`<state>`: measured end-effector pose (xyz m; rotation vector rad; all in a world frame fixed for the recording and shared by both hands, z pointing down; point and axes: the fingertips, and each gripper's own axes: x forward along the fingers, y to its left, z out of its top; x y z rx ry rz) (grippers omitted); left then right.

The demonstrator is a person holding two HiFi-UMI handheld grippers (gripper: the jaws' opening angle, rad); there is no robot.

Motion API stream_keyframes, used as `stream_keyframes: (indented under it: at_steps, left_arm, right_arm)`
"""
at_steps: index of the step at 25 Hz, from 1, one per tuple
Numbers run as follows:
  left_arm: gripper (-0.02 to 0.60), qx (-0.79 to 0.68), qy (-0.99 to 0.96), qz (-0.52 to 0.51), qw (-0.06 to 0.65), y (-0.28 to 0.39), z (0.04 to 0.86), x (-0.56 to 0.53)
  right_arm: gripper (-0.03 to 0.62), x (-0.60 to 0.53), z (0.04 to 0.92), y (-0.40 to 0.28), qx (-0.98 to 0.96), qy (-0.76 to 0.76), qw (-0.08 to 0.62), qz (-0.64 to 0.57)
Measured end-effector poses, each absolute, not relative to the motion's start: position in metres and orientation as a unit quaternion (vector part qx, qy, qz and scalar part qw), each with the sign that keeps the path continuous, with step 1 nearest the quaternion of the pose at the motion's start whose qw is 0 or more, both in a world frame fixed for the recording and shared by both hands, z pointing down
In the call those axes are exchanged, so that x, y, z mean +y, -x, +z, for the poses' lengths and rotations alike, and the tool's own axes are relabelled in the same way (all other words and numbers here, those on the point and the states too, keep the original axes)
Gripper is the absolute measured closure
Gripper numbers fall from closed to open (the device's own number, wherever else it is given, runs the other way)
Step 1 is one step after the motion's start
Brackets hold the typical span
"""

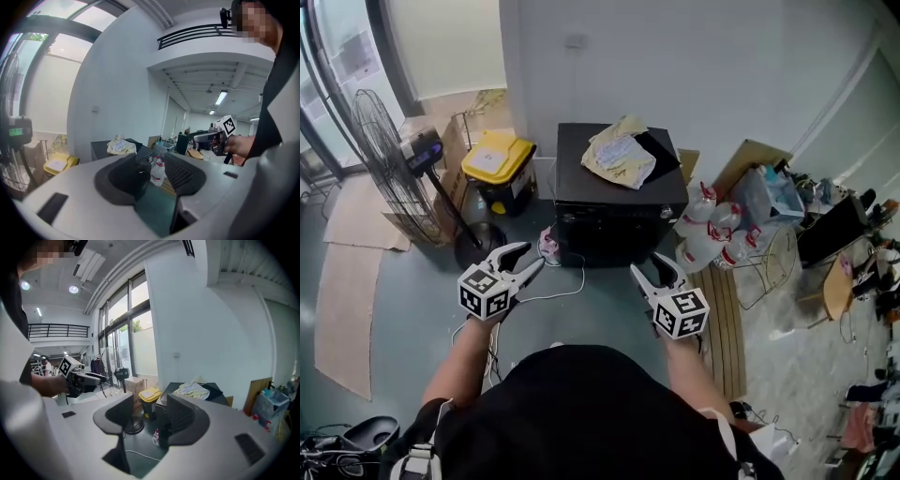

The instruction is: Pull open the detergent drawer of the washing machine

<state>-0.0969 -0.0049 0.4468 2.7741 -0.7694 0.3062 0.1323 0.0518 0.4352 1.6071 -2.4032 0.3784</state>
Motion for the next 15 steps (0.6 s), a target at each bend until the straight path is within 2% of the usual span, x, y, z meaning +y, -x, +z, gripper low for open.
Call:
stream_keyframes:
  at_steps: [15]
  left_arm:
    - [0.394, -0.228, -0.959, 0.107, 0.129, 0.106, 0.457, -0.050]
  right_arm:
    - [0.367, 0.018, 0.441, -0.111, -0.806, -0.562, 0.131, 0.133]
